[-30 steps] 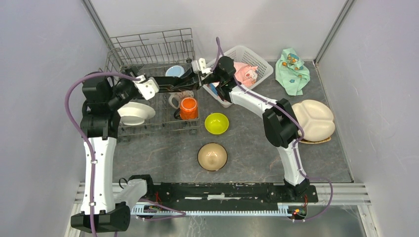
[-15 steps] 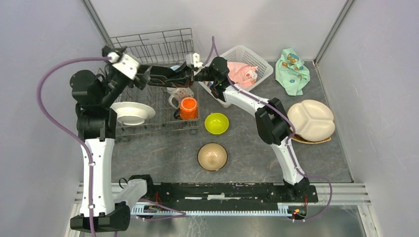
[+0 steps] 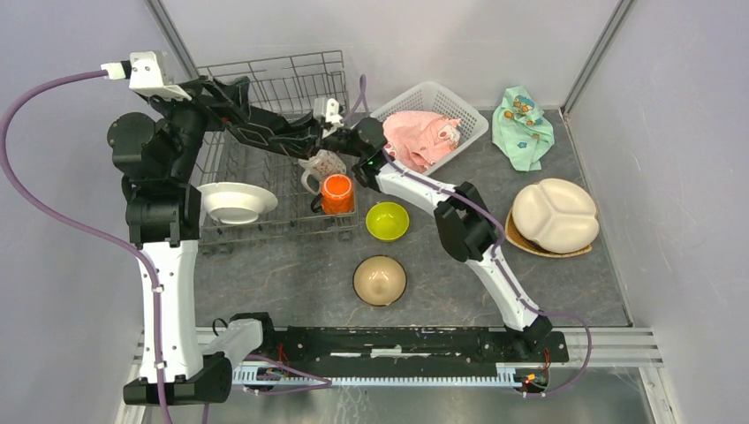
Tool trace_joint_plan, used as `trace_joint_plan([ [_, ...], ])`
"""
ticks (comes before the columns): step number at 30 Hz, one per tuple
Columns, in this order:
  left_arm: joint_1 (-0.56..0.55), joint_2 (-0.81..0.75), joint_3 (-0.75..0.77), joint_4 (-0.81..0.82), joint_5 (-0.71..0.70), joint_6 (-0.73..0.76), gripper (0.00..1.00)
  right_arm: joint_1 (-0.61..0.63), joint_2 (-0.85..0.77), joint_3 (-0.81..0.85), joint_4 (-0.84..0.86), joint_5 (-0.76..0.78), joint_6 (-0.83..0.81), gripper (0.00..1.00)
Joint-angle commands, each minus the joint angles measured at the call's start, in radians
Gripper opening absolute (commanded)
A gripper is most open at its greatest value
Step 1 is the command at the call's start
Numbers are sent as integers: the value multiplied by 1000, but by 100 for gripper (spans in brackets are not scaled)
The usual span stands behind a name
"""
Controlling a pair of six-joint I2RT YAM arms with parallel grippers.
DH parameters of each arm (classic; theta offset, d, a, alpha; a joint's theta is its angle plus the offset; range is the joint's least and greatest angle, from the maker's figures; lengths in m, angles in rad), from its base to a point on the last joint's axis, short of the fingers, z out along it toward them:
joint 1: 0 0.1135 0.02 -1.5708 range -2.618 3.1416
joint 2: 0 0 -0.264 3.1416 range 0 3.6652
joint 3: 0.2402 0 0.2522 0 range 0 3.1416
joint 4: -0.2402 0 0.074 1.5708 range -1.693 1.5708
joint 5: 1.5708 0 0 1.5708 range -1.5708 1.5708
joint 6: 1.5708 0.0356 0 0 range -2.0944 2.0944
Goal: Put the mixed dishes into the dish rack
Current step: Insert the plate into the dish rack.
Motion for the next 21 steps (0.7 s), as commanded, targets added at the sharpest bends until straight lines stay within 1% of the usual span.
trace_joint_plan([
  [1,3,24,37,-63,-88,-127,100,19,1,145,259,135,4,0],
  [3,5,40,36,-87,-157,-146,100,26,5,123,275,120,13,0],
  [6,4,77,43,-167,-407,-245,100,36,16,96,298,106,17,0],
  [7,3,89,48,-199,-465,-281,100,39,24,96,305,107,18,0],
  [8,4,99,48,-221,-495,-318,100,43,30,101,306,109,14,0],
  [10,3,111,45,-249,-506,-405,100,51,45,119,298,107,0,0],
  [12,4,122,42,-272,-486,-523,100,56,50,123,296,107,-13,0],
  [16,4,143,89,-402,-460,-753,90,63,37,110,296,81,-31,0],
  [18,3,145,101,-447,-455,-805,92,67,22,91,300,75,-46,0],
  [21,4,127,70,-467,-448,-854,95,73,15,87,302,65,-61,0],
])
